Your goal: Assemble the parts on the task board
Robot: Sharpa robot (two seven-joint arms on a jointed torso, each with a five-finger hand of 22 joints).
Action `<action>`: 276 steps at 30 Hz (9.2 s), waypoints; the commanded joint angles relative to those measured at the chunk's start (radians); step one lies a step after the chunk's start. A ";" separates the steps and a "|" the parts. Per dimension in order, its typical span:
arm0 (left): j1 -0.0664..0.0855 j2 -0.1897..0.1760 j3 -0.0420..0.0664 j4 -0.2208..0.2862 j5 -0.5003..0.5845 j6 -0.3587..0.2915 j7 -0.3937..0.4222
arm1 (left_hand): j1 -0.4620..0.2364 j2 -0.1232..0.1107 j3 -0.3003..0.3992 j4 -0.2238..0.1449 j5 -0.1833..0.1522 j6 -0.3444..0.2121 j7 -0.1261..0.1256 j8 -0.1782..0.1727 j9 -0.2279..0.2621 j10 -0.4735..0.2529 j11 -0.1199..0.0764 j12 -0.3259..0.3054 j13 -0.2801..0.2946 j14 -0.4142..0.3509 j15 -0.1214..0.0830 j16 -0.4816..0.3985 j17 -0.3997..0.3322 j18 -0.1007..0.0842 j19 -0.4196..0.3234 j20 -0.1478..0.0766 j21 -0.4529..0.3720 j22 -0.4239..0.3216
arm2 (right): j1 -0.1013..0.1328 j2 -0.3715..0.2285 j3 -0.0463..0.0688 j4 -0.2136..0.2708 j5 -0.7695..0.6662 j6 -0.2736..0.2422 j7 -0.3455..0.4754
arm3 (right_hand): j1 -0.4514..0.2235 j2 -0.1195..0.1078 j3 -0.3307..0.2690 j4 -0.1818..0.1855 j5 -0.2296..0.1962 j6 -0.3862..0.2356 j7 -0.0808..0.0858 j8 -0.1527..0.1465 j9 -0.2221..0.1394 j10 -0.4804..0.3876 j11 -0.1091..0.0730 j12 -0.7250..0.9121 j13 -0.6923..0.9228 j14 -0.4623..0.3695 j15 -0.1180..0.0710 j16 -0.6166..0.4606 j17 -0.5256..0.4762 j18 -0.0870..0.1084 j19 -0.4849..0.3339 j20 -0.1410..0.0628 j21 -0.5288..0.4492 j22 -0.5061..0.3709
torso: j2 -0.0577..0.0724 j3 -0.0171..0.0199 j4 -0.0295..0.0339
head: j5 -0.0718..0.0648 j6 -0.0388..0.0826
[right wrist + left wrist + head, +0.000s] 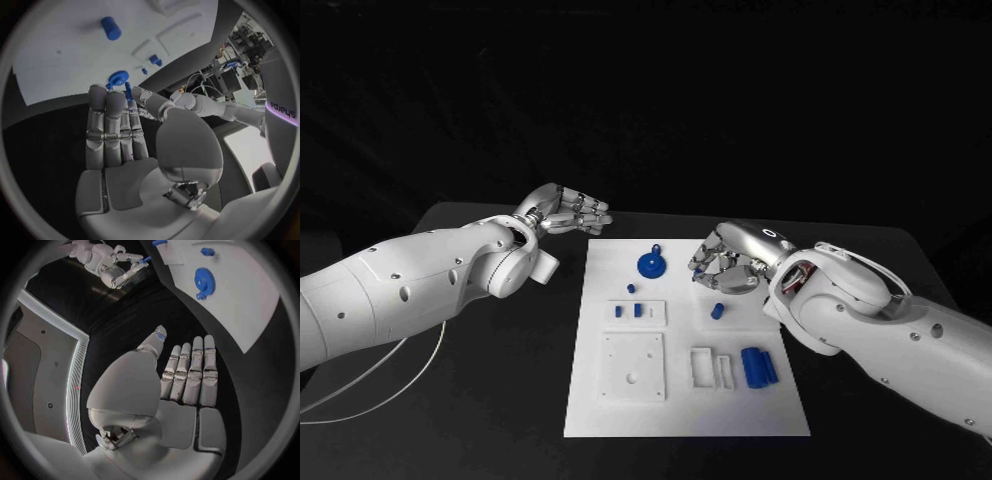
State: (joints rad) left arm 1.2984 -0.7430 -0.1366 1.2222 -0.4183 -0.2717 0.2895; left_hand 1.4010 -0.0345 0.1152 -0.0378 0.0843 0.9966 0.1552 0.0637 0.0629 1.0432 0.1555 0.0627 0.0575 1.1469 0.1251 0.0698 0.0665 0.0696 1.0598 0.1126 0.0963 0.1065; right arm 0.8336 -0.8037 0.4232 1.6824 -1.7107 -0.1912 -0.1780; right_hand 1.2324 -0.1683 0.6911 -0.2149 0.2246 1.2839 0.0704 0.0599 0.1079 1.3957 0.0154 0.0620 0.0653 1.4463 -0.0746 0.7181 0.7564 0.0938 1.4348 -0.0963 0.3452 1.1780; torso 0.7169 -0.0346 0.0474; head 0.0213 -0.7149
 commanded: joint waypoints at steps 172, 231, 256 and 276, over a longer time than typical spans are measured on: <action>-0.006 0.013 0.000 -0.008 0.019 -0.009 -0.027 | 0.010 0.018 0.002 -0.013 0.004 0.020 -0.004 -0.001 -0.001 -0.008 -0.003 0.001 0.000 -0.007 0.002 -0.002 0.000 0.005 -0.016 -0.001 0.019 -0.004 | -0.130 0.090 -0.151 0.052 -0.227 -0.025 -0.027 | 0.016 0.024 -0.014 -0.019 -0.007 0.013 -0.003 0.004 -0.001 0.015 -0.005 0.002 0.002 0.002 -0.002 0.033 -0.017 0.027 0.034 -0.002 -0.042 0.065 | 0.003 -0.0004 0.0004 | 0.075 -0.065; -0.006 0.016 0.000 -0.010 0.019 -0.001 -0.035 | 0.013 0.018 0.001 -0.015 0.003 0.021 -0.004 -0.001 -0.001 -0.012 -0.002 0.001 0.000 -0.010 0.003 -0.002 0.000 0.006 -0.017 -0.001 0.020 -0.006 | -0.129 0.117 -0.151 0.060 -0.253 0.051 -0.059 | 0.004 0.020 -0.079 0.003 0.029 -0.019 0.006 0.003 -0.021 -0.024 0.002 0.000 -0.001 -0.001 0.005 0.031 -0.026 0.022 0.039 0.004 -0.076 0.065 | 0.003 0.0001 0.0003 | 0.079 -0.072; -0.006 0.015 0.000 -0.010 0.019 0.003 -0.041 | 0.013 0.019 0.000 -0.015 0.001 0.020 -0.004 -0.001 -0.001 -0.014 -0.001 0.001 0.001 -0.012 0.004 -0.003 0.000 0.006 -0.018 0.000 0.019 -0.006 | -0.129 0.110 -0.151 0.055 -0.202 -0.029 -0.065 | -0.022 -0.040 -0.117 0.068 -0.009 -0.144 0.032 0.003 -0.042 -0.162 0.044 0.000 -0.005 -0.005 0.034 0.038 -0.042 0.054 0.051 0.035 -0.108 0.035 | 0.003 0.0001 0.0006 | 0.077 -0.072; -0.006 0.012 0.000 -0.011 0.019 -0.003 -0.034 | 0.007 0.020 -0.003 -0.008 -0.002 0.020 -0.004 -0.001 -0.001 -0.012 -0.001 0.001 0.001 -0.010 0.004 -0.002 0.000 0.006 -0.016 0.000 0.020 -0.007 | -0.129 0.032 -0.086 0.105 -0.054 -0.068 -0.019 | -0.020 -0.032 -0.219 0.086 0.042 -0.153 0.034 0.003 -0.042 -0.169 0.046 0.000 -0.004 -0.005 0.036 0.044 -0.053 0.055 0.060 0.039 -0.117 0.014 | 0.001 -0.0003 -0.0004 | 0.067 -0.063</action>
State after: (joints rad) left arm 1.2924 -0.7325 -0.1372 1.2101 -0.4007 -0.2799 0.2436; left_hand 1.4112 -0.0243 0.1152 -0.0486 0.0880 1.0110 0.1481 0.0637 0.0629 1.0361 0.1555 0.0627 0.0575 1.1432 0.1289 0.0697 0.0664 0.0696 1.0452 0.1125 0.1102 0.1005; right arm 0.7037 -0.7682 0.3359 1.7835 -1.8130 -0.2473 -0.2217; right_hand 1.2076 -0.2060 0.4677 -0.1299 0.2710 1.1297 0.1025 0.0658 0.0663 1.2204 0.0625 0.0600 0.0621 1.4436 -0.0449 0.7580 0.7050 0.1339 1.4650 -0.0622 0.2321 1.1929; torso 0.7189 -0.0341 0.0463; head 0.0914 -0.7806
